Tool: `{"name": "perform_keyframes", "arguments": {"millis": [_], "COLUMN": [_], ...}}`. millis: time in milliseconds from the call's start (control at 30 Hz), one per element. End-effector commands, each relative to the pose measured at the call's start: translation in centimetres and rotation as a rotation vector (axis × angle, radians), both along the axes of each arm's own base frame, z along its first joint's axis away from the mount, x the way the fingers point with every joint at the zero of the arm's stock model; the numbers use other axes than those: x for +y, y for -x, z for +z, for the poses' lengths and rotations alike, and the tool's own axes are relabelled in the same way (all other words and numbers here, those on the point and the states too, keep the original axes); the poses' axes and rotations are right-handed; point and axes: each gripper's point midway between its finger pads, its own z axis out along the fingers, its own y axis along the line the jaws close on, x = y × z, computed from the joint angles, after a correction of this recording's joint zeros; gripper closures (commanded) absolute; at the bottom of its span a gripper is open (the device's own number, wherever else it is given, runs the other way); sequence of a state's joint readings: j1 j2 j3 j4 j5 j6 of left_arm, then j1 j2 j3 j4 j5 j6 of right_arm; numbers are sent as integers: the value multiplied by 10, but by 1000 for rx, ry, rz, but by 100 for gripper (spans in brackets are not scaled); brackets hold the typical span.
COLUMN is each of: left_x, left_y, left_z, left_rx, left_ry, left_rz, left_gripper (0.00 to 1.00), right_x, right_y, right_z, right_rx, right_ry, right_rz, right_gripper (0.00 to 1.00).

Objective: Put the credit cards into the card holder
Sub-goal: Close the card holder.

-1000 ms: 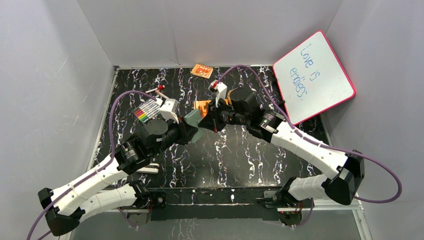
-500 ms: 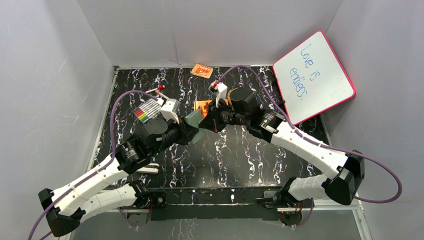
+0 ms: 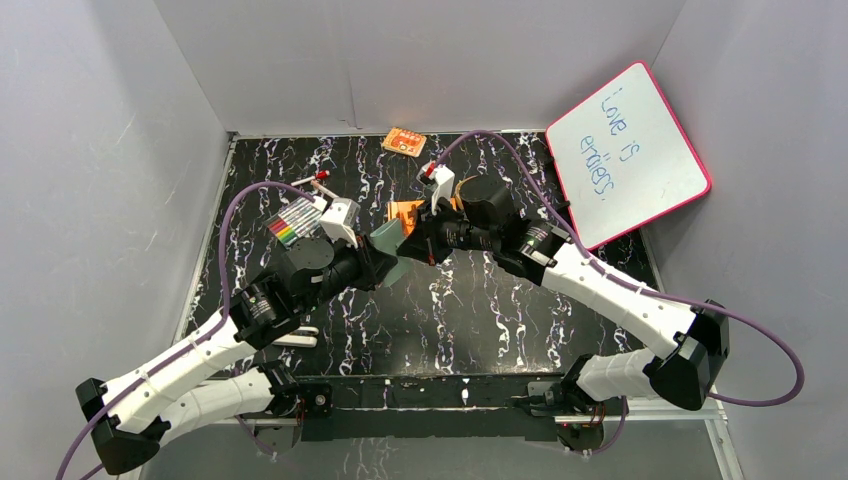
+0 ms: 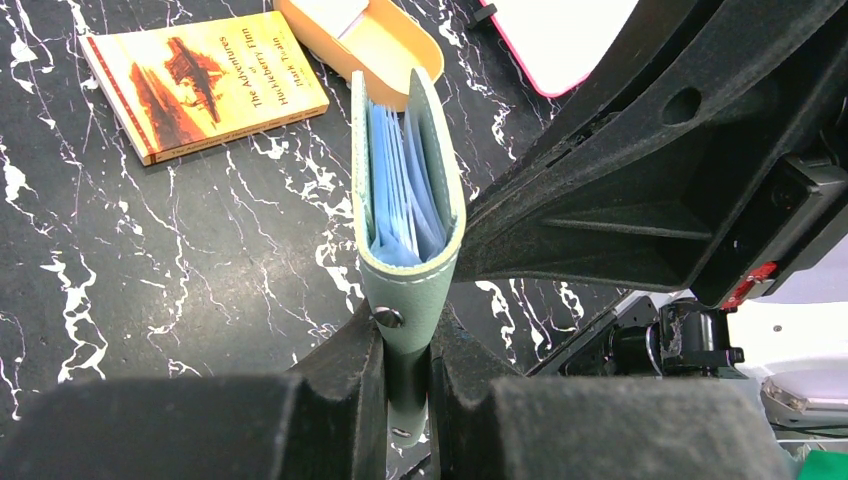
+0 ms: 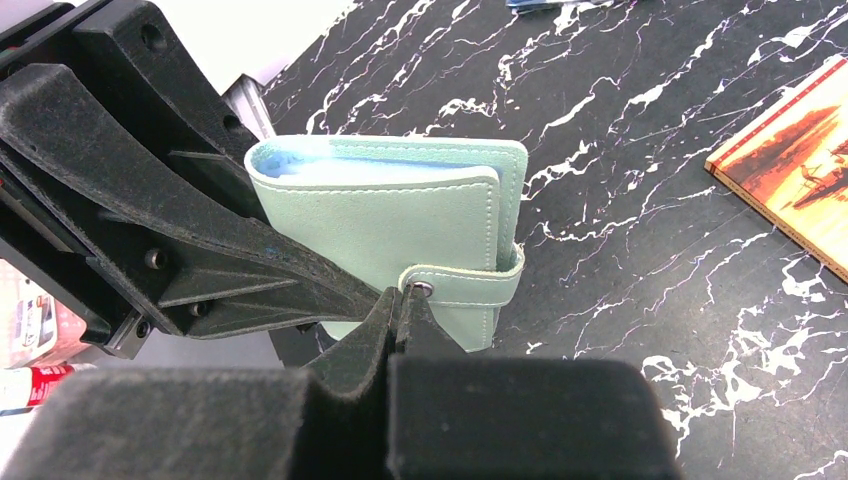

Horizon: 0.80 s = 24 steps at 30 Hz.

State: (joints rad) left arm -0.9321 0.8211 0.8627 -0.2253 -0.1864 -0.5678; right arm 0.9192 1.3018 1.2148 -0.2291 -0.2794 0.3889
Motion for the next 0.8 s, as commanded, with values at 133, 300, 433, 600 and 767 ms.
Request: {"name": "perform_keyframes", "arguments": {"millis": [133,300,433,600,767], "left_x": [-50,-46,-41,-24,-5], "left_y": [48,45,42,35,38], "left_z": [72,68,64,52,51], "left_rx": [-87,-81,-77,-75,-81], "left_ry": [268,265,255,212,196], "left_rz": [-325,-291,-262,-181,-142], "left_gripper": [100,100,100,100,100], "right_x": [31,30,30,22,-7], "right_y": [18,24,28,39,59], "right_z": [38,41,43,62,98], "right_rx": [-61,-46,-35,-46,-137], "right_ry": [-156,-168,-177,-188,-221], "right_rz": [102,116,134,170,204], "right_gripper": [87,74,60,39,31]}}
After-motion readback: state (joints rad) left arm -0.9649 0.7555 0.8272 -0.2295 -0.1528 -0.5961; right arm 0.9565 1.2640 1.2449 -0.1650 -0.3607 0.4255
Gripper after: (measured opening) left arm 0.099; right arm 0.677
